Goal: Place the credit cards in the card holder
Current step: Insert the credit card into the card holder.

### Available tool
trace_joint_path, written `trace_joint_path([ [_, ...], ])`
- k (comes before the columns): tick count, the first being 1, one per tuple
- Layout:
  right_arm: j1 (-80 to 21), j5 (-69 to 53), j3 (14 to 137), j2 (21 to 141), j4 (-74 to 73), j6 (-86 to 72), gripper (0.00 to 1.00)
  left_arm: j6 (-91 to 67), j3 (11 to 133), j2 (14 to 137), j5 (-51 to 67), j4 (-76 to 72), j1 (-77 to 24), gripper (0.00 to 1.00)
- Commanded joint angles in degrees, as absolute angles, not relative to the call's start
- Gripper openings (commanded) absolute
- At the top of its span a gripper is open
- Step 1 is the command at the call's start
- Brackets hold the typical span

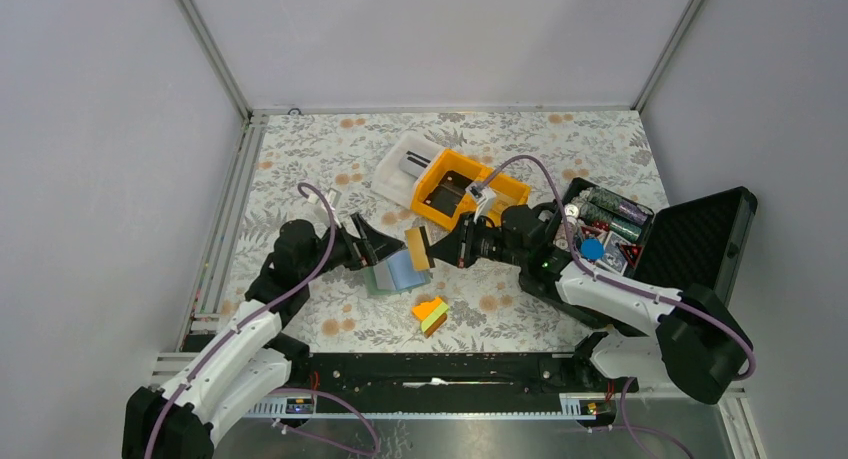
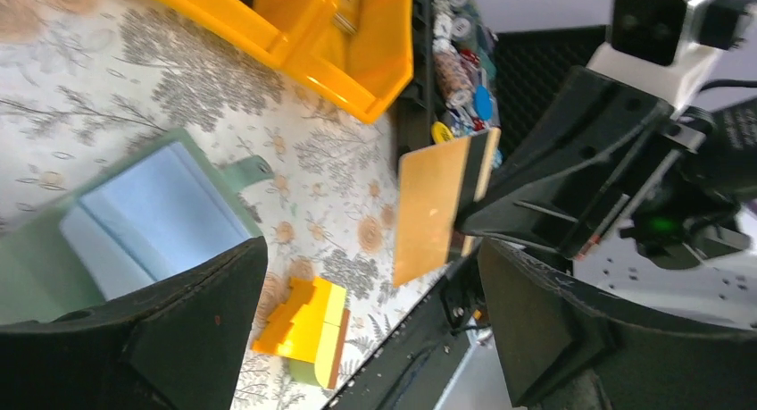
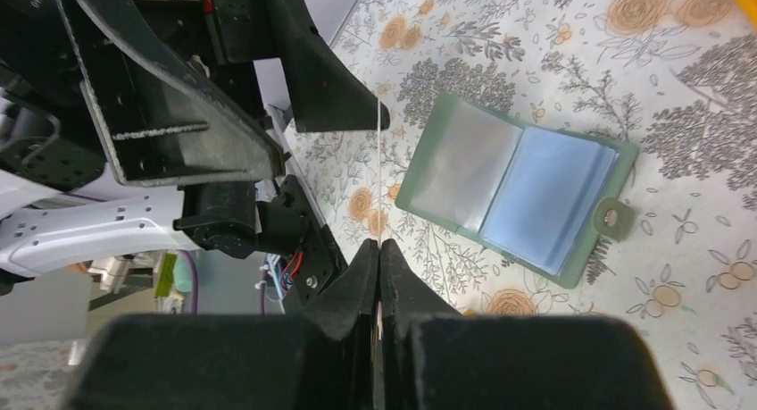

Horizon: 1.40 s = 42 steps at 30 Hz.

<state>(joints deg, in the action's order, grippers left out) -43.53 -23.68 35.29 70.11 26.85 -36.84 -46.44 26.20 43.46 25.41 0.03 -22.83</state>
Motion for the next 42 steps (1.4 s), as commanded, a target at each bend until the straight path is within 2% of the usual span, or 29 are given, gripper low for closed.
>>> trace_joint_path([
  [1, -44.1, -26.0, 33.5, 71.3, 39.4, -42.1, 0.00, -52.5, 23.0, 43.9, 34.1, -16.2, -22.9, 0.89],
  [7, -44.1, -28.3, 34.1, 71.2, 40.5, -42.5, 0.00, -57.5, 20.6, 45.2, 39.5, -25.7, -22.9, 0.66],
  [12, -44.1, -31.1, 34.6, 71.9, 42.6, -43.3, 0.00, -58.5, 19.7, 45.4, 39.7, -27.5, -23.1, 0.53],
  [17, -44.1, -33.0, 34.7, 72.9, 45.0, -44.7, 0.00, -60.4, 18.9, 46.1, 40.3, -31.1, -23.2, 0.33],
  [24, -44.1, -34.8, 34.9, 74.5, 47.6, -46.3, 0.00, -60.8, 18.3, 46.2, 40.5, -32.0, -23.5, 0.11],
  [26, -44.1, -35.0, 35.0, 75.0, 47.4, -46.0, 0.00, -60.8, 18.3, 46.2, 40.0, -31.8, -23.5, 0.00],
  [27, -44.1, -35.0, 35.2, 75.1, 46.7, -45.4, 0.01, -60.6, 18.4, 46.2, 39.7, -31.1, -23.5, 0.00],
  [31, -44.2, -29.3, 34.7, 73.9, 39.8, -40.2, 0.41, -55.7, 20.2, 45.2, 35.3, -20.0, -23.5, 0.00],
  [33, -44.2, -25.4, 34.7, 73.1, 35.4, -37.0, 0.54, -52.2, 22.1, 45.1, 30.1, -10.9, -23.5, 0.00],
  [37, -45.5, -15.7, 35.7, 73.2, 27.0, -30.7, 0.61, -49.3, 24.5, 47.2, 24.3, -2.9, -23.5, 0.00],
  [42, -49.9, -1.8, 41.0, 78.4, 16.5, -25.5, 0.57, -49.4, 25.6, 52.7, 22.9, -2.3, -23.5, 0.00],
])
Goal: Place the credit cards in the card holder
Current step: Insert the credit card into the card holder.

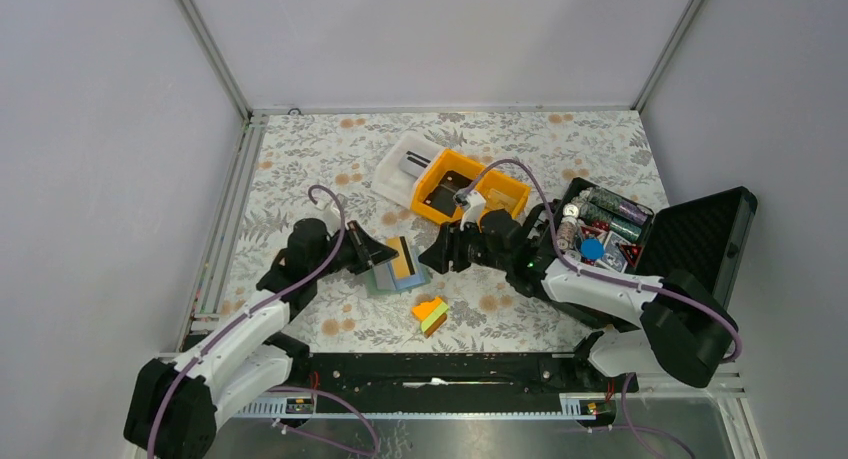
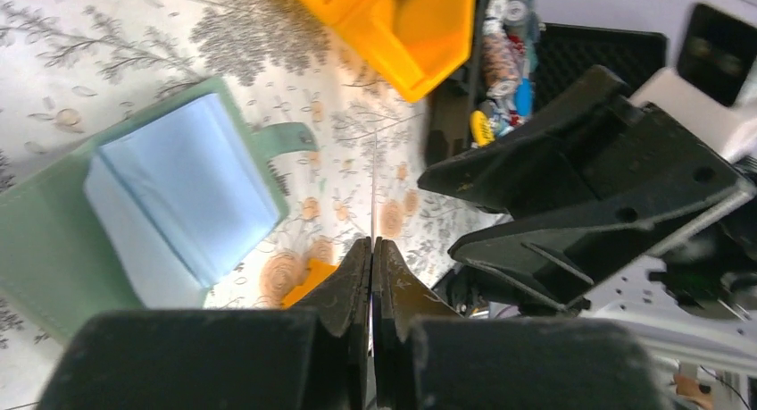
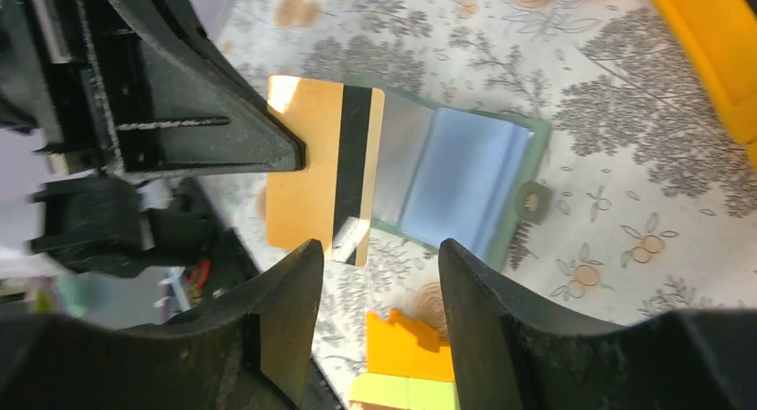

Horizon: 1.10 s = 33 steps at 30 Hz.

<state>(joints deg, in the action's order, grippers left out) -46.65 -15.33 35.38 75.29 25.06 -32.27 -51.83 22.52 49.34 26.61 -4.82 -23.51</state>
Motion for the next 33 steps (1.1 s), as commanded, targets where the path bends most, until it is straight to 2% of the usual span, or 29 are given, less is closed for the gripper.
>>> trace_joint_path([
  [1, -50.9, 0.5, 42.2, 79.6, 15.6, -24.8, 0.56, -48.8, 26.1, 53.9, 22.9, -2.1, -23.6, 0.00],
  [10, -56.8, 17.1, 51.1, 91.5, 9.1, -19.6, 0.53, -46.3, 31.0, 60.0, 17.9, 1.8, -23.9, 0.00],
  [19, -57.6, 20.3, 55.0, 98.6, 7.4, -17.4, 0.48, -44.8, 30.5, 62.9, 15.8, 3.7, -23.9, 0.00],
  [22, -57.6, 20.2, 56.3, 100.2, 6.9, -17.0, 0.37, -44.9, 30.3, 63.5, 15.5, 3.7, -23.9, 0.00],
  [28, -57.7, 22.7, 57.6, 102.0, 4.4, -17.8, 0.04, -45.6, 29.2, 64.1, 14.1, 3.4, -23.7, 0.00],
  [30, -57.7, 23.5, 57.7, 102.2, 3.6, -18.1, 0.00, -46.1, 28.8, 64.5, 14.3, 3.1, -23.5, 0.00],
  [33, -57.7, 24.3, 57.7, 102.5, 3.1, -18.2, 0.00, -46.6, 28.1, 64.7, 15.1, 2.3, -23.2, 0.00],
])
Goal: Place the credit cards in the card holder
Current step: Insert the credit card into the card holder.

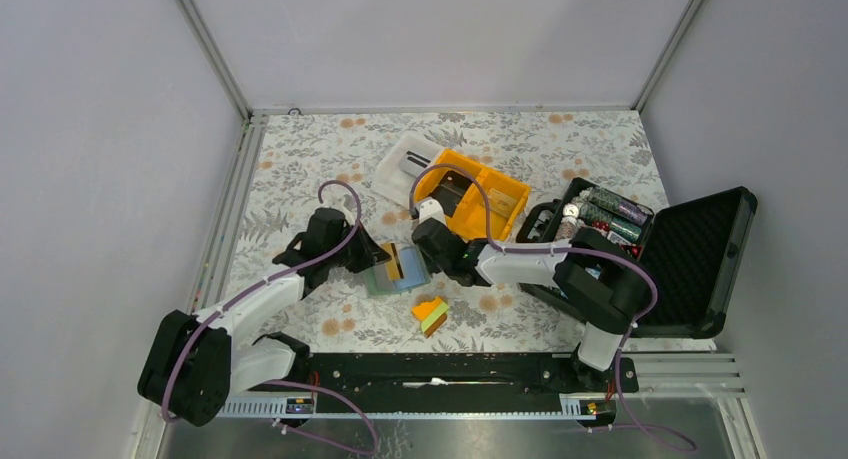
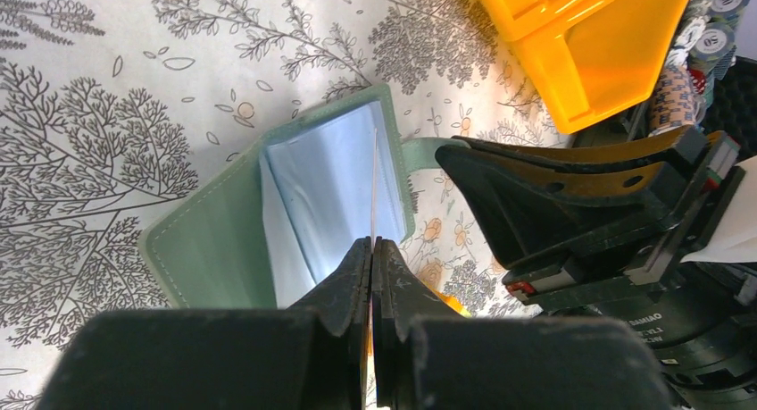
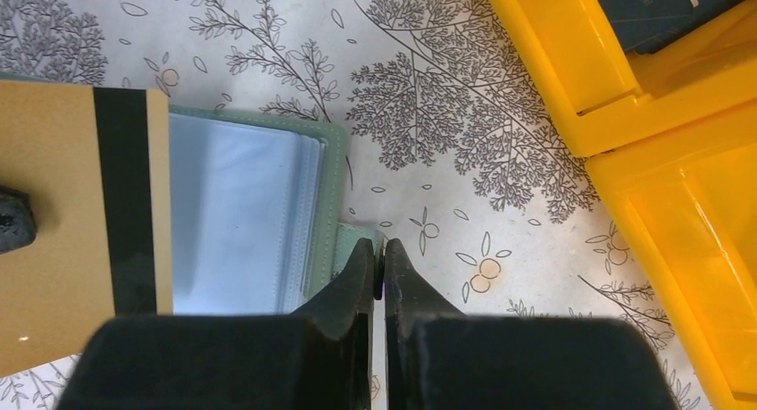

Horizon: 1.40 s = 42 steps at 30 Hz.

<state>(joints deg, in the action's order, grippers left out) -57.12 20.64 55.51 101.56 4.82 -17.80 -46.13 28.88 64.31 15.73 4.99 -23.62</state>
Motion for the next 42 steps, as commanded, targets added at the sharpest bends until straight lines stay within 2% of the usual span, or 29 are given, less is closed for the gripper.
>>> trace_joint_path([
  [1, -57.7, 24.5, 57.7, 102.5, 3.0, -18.2, 0.00, -46.7, 27.8, 64.7, 15.4, 2.2, -23.0, 0.00],
  [42, -57.8, 25.8, 60.0, 104.8, -1.7, -18.4, 0.00, -49.6, 21.5, 64.3, 20.6, 0.7, -17.1, 0.00],
])
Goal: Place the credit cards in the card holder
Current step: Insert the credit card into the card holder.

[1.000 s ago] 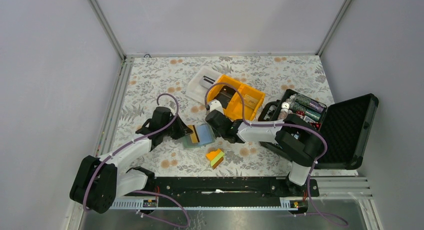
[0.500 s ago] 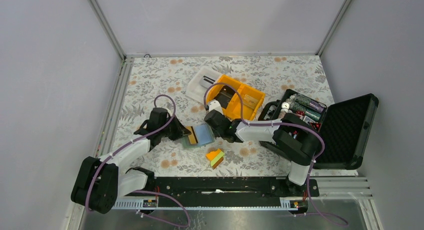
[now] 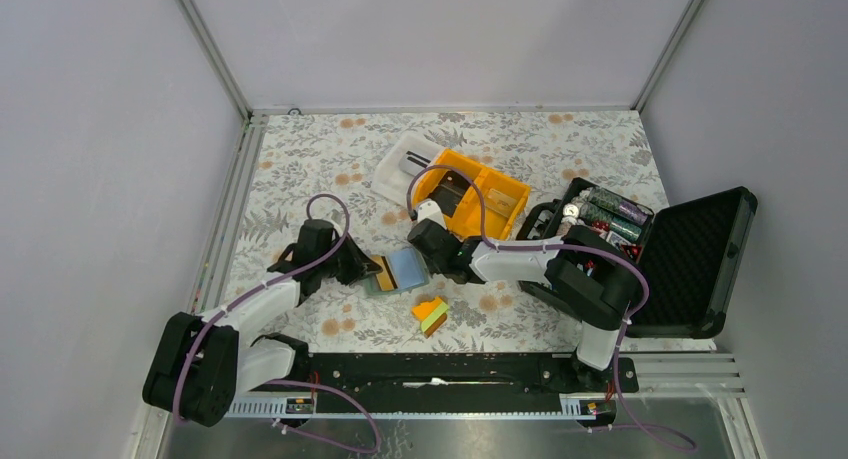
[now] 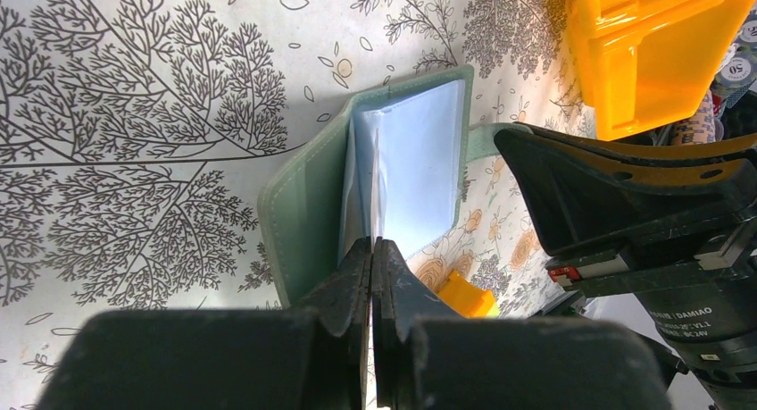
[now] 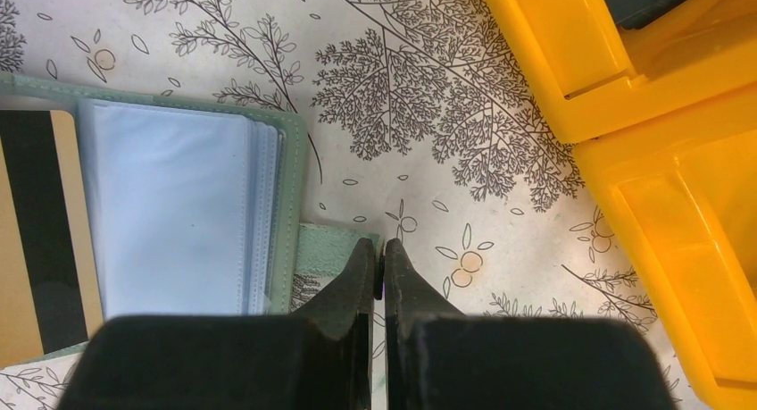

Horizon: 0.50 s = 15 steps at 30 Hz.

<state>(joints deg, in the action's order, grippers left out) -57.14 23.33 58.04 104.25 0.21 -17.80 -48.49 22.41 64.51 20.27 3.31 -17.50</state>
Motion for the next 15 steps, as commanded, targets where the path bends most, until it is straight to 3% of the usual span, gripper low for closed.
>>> trace_joint_path([
  [1, -57.7, 25.8, 59.9, 104.7, -1.8, -18.5, 0.00, -49.7, 21.3, 64.3, 20.4, 0.6, -17.1, 0.00],
  [15, -57.9, 25.8, 60.5, 105.4, -2.6, -18.5, 0.00, -48.7, 20.1, 67.4, 22.8, -5.1, -16.7, 0.00],
])
